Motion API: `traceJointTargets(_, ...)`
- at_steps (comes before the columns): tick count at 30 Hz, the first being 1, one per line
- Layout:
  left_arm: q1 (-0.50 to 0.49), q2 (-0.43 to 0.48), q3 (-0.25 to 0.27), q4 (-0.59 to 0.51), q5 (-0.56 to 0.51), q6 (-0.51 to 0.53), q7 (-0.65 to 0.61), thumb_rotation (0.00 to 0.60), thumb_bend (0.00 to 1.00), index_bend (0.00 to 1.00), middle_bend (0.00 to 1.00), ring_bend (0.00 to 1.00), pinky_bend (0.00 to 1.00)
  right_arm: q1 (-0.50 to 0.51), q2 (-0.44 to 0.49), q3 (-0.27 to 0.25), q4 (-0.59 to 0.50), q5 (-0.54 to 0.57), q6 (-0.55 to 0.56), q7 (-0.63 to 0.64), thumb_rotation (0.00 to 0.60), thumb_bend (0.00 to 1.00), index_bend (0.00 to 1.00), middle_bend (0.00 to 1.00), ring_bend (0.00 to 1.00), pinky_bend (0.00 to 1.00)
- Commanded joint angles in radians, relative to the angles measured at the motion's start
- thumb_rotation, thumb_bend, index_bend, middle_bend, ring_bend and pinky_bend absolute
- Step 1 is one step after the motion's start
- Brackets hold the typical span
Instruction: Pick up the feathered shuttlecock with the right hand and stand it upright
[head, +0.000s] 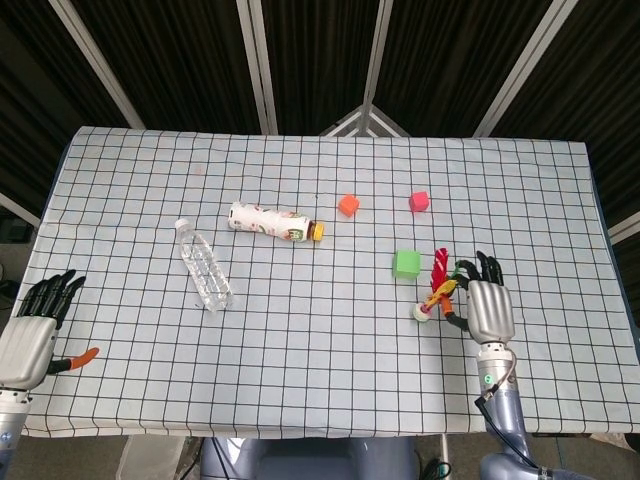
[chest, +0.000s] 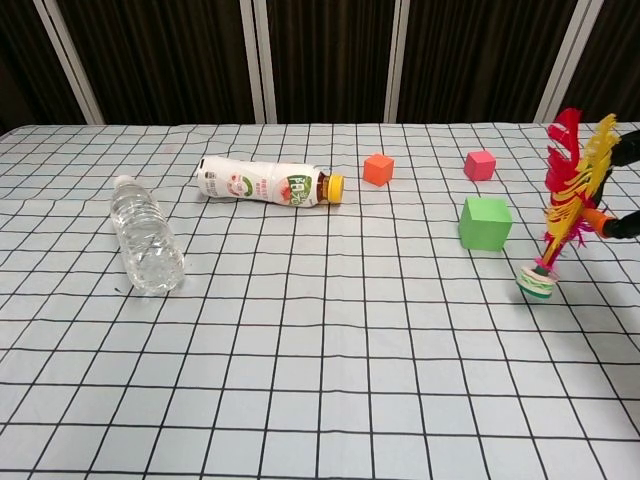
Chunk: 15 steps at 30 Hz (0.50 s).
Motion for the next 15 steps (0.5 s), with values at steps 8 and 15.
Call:
traceJointTargets(8, -0.001, 0.001, 0.002, 0.0, 0.003, -0.002, -0.003, 0.6, 0.0, 0.0, 0.0, 0.0, 0.0, -0.013, 0.006, -0.025, 0.005, -0.003, -0.012, 0.027, 0.6, 0.52, 0.65, 0.27, 0.0, 0.0)
traceJointTargets(15, 0.001, 0.0, 0.004, 0.0, 0.009, 0.003, -0.001, 0.6, 0.0, 0.0, 0.0, 0.0, 0.0, -0.031, 0.03, -0.042, -0.023, -0.021, 0.001, 0.039, 0.6, 0.52, 0.25, 0.18, 0.0, 0.0)
